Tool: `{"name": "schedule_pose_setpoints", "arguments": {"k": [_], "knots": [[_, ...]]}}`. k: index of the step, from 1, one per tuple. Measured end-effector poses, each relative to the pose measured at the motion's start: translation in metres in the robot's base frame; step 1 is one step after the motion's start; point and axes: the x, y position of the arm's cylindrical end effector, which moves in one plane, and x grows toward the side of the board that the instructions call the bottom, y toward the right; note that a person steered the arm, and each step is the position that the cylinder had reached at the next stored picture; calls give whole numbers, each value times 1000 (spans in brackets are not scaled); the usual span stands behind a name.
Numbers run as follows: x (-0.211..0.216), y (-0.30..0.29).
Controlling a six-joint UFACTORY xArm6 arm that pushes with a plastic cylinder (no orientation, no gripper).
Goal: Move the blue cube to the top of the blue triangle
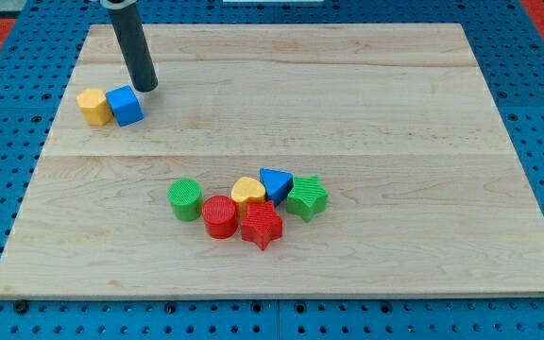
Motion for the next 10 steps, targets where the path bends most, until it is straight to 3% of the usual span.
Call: {"name": "schedule_pose_setpoints", "arguments": {"k": [2, 4, 5, 8, 10], "knots": [[54, -44], [110, 45], [114, 82], [60, 67], [133, 160]]}}
